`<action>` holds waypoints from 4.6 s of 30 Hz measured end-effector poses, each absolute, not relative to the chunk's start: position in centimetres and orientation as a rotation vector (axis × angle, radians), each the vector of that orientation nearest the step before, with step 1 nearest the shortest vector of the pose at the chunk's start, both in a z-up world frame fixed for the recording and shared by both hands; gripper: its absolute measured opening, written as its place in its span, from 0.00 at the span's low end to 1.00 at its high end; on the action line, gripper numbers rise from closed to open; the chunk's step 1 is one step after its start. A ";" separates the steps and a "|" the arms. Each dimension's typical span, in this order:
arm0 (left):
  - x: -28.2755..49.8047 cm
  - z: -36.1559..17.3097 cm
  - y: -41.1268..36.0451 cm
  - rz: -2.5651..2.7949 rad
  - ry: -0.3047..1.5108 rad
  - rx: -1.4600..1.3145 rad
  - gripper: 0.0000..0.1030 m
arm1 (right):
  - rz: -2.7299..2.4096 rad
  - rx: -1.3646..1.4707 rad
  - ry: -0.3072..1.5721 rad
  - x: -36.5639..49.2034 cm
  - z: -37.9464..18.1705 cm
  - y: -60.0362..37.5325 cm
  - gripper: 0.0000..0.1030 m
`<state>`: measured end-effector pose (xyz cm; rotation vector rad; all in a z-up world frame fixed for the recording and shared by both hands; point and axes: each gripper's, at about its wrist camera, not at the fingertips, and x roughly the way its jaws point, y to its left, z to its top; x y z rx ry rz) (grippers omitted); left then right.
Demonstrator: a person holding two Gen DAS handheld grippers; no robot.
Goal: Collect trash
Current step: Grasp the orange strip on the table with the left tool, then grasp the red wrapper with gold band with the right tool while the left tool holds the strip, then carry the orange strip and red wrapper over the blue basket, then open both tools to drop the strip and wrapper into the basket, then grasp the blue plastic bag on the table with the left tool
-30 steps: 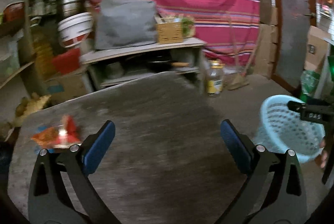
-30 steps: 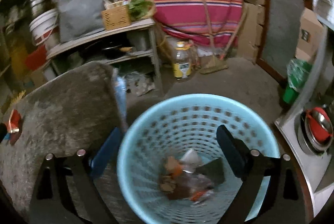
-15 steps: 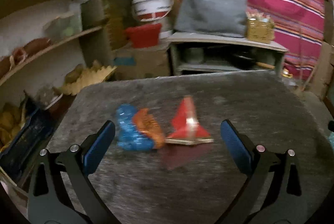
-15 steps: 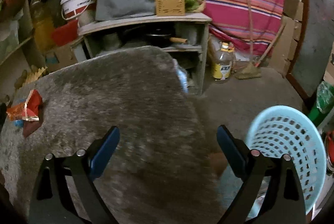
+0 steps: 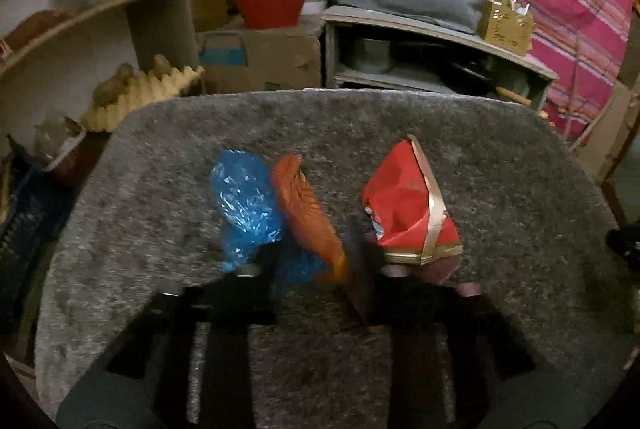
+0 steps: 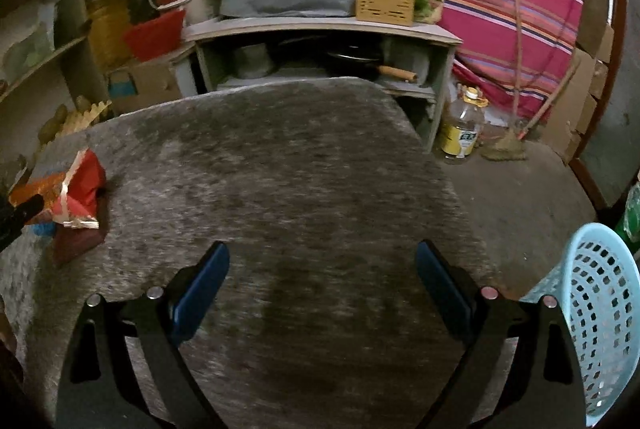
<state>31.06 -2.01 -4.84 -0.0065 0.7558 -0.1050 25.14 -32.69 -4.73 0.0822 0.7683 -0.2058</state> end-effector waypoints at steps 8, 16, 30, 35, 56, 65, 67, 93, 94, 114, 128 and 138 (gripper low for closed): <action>28.0 -1.9 0.0 -0.144 0.633 0.031 0.08 | -0.139 0.044 0.768 26.2 -4.8 -27.9 0.89; 26.8 -0.8 5.1 -0.061 0.600 0.048 0.08 | -0.062 -0.030 0.737 28.3 -2.9 -20.9 0.89; 27.6 -1.9 13.4 0.036 0.638 -0.110 0.08 | -0.011 -0.124 0.792 33.9 -5.0 -11.8 0.88; 27.4 -1.6 14.1 0.036 0.632 -0.136 0.08 | 0.070 -0.099 0.880 34.8 -6.7 -11.5 0.49; 24.9 1.3 -0.7 -0.196 0.587 0.013 0.08 | -0.101 0.053 0.682 21.5 -0.6 -31.4 0.34; 22.6 0.7 -11.6 -0.325 0.601 0.072 0.08 | -0.255 0.125 0.645 17.1 -0.1 -41.8 0.34; 22.0 0.7 -13.6 -0.357 0.603 0.083 0.08 | -0.274 0.137 0.645 16.1 0.1 -43.9 0.34; 12.2 -0.9 -41.7 -0.786 0.604 0.211 0.08 | -0.543 0.300 0.641 6.3 -2.0 -61.9 0.34; 12.0 -1.3 -42.5 -0.796 0.611 0.220 0.08 | -0.544 0.305 0.639 6.2 -2.0 -62.2 0.34; 12.1 -1.5 -44.6 -0.759 0.595 0.197 0.81 | -0.540 0.346 0.665 5.6 -3.5 -63.4 0.35; 16.3 0.2 -30.2 -0.519 0.540 0.141 0.95 | -0.628 0.343 0.737 8.5 -4.7 -61.1 0.77; 22.4 0.3 -16.3 -0.211 0.542 0.106 0.95 | -0.535 0.296 0.647 12.7 -2.6 -53.6 0.90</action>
